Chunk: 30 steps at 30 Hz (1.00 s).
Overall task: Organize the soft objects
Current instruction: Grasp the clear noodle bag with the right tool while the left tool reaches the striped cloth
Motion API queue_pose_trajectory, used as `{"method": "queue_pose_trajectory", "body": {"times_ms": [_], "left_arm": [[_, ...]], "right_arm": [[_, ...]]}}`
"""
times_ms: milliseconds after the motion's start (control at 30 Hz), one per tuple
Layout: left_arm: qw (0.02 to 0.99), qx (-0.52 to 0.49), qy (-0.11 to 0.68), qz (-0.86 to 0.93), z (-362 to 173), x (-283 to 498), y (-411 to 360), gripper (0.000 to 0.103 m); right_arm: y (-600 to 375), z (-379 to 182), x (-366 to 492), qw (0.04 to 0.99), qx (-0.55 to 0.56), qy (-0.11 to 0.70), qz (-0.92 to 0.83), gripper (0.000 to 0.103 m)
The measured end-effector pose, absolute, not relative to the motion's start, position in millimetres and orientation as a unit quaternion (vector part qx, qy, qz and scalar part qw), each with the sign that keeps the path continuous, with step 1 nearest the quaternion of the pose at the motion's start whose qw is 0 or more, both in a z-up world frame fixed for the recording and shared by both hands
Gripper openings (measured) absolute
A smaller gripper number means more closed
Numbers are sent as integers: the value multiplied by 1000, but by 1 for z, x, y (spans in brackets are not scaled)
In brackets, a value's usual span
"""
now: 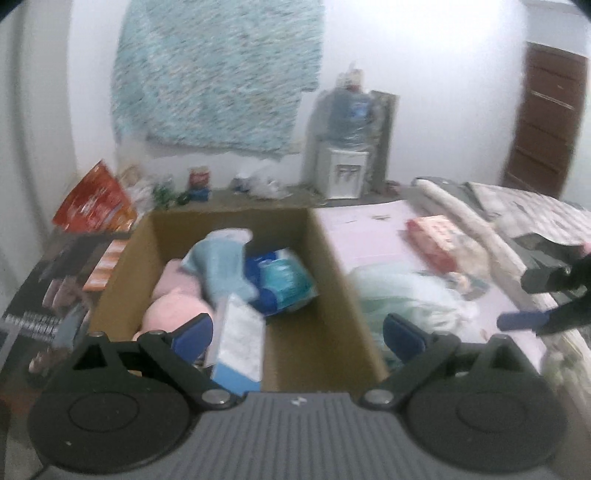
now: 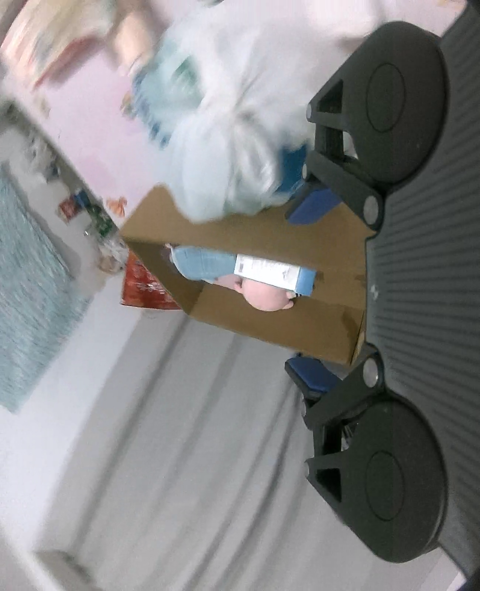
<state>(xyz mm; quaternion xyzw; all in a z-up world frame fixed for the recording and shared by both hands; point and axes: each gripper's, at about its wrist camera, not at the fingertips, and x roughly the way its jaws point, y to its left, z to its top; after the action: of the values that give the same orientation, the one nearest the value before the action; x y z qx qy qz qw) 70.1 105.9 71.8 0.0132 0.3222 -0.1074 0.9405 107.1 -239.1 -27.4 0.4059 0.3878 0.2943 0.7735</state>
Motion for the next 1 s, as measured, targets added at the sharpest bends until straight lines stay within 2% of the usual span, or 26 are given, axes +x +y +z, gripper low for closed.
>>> {"method": "queue_pose_trajectory", "body": {"times_ms": [300,533,767,833,900,1000], "left_arm": [[926,75,322,-181,77,72,27,100],[904,152,322,-235,68,89,-45,100],[885,235,298,-270,49,127,-117,100],[879,255,291,-279,43,139,-135,100],[866,268,299,-297,33,154,-153,100],[847,287,321,-312,14,181,-176,98]], "right_arm": [[-323,-52,47,809,444,334,192,83],[-365,-54,42,833,442,299,145,83],[-374,-26,121,871,343,329,123,87],[-378,-16,154,880,302,347,118,91],[-379,-15,187,886,271,359,111,101],[-382,-28,243,881,237,397,103,102]]}}
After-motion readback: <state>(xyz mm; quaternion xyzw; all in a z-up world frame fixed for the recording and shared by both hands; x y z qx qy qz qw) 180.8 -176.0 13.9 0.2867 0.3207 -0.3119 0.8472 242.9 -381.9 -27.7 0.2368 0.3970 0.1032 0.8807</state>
